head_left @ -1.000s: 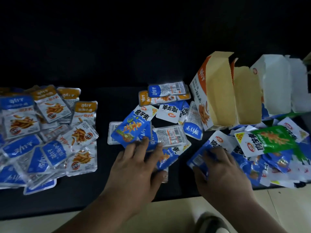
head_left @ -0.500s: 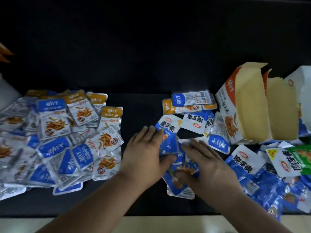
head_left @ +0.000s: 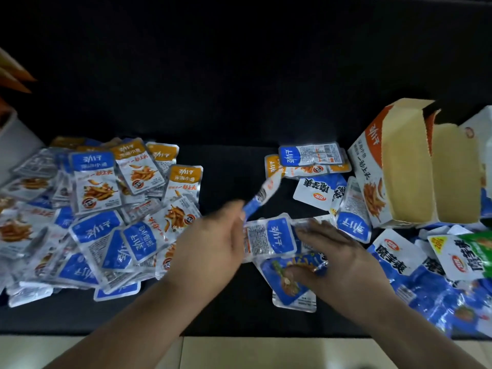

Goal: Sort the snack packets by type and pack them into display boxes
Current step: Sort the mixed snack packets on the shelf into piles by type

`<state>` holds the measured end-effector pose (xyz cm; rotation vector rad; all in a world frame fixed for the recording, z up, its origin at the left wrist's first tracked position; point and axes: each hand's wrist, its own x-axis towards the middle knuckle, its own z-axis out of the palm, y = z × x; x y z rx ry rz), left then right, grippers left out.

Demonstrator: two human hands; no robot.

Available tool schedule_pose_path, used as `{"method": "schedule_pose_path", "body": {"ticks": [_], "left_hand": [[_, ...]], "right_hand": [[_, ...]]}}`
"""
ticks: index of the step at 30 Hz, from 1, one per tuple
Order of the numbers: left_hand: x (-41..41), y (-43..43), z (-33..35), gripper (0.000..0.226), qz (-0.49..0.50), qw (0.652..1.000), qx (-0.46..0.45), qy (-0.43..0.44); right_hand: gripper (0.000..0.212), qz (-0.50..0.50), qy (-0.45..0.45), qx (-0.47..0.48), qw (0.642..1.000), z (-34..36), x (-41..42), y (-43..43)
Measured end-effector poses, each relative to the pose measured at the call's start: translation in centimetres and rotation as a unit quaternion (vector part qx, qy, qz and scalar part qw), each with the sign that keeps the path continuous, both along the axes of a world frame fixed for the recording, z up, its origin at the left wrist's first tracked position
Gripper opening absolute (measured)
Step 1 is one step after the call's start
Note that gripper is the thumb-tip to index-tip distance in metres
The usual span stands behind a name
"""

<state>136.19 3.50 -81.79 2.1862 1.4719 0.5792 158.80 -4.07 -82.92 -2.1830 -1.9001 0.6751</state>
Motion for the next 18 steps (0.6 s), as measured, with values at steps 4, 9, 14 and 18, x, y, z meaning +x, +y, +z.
{"method": "schedule_pose_path", "body": {"ticks": [4, 9, 14, 18], "left_hand": [[1.2, -0.3, 2.3, 0.022, 0.081, 0.987, -0.05, -0.129], [4.1, -3.6, 4.0, 0.021, 0.037, 0.913, -0.285, -0.29], [2.9, -3.5, -0.1, 0.033, -0.055, 0.997, -0.06, -0.006], [1.3, -1.2, -1.9, 0.072, -0.072, 0.978, -0.068, 0.184]], "right_hand": [[0.04, -0.08, 0.181, 0.011, 0.98, 1.8, 0.2, 0.3], [0.03, -0.261, 0.469, 0.063, 0.841, 5.4, -2.1, 0.1], [0.034, -0.333, 0.341, 0.065, 0.877, 5.3, 1.6, -2.5], [0.034, -0.269, 0.094, 0.08, 0.955, 4.8, 6.4, -4.5]]}}
